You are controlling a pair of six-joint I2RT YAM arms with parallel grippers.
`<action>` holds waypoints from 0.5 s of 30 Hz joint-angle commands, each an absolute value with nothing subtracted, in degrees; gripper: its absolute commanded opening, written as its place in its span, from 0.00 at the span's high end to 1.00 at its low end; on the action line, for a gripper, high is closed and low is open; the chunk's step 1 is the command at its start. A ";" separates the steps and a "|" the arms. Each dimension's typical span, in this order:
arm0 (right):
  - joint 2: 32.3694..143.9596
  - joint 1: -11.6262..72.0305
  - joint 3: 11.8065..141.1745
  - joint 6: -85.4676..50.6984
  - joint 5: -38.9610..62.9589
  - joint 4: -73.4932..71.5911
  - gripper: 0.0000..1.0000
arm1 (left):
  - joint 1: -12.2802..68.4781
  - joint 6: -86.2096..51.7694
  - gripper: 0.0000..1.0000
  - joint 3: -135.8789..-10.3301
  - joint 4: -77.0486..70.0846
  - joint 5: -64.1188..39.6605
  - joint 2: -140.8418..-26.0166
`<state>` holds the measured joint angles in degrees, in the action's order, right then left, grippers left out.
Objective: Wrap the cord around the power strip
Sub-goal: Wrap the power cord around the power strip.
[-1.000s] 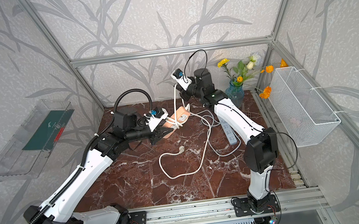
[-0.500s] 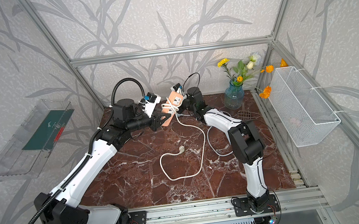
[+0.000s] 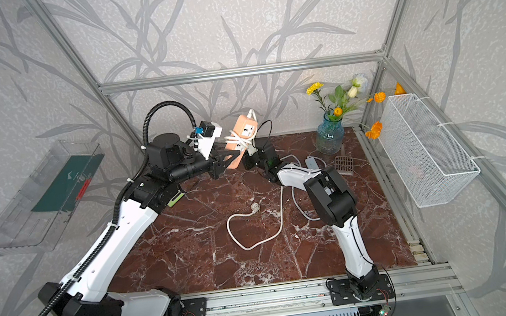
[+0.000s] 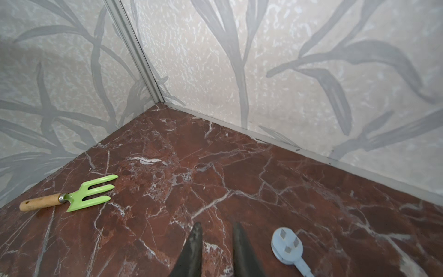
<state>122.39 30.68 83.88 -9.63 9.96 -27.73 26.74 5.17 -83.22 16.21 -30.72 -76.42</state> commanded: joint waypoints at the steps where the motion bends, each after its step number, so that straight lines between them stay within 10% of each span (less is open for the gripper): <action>1: 117.97 30.70 76.05 -9.32 6.55 -27.96 0.82 | 23.92 5.42 1.00 -87.89 10.56 -24.40 -74.43; 15: 78.20 40.72 55.35 23.25 -4.86 -12.51 1.00 | 18.11 27.51 1.00 -87.84 30.03 8.94 -88.08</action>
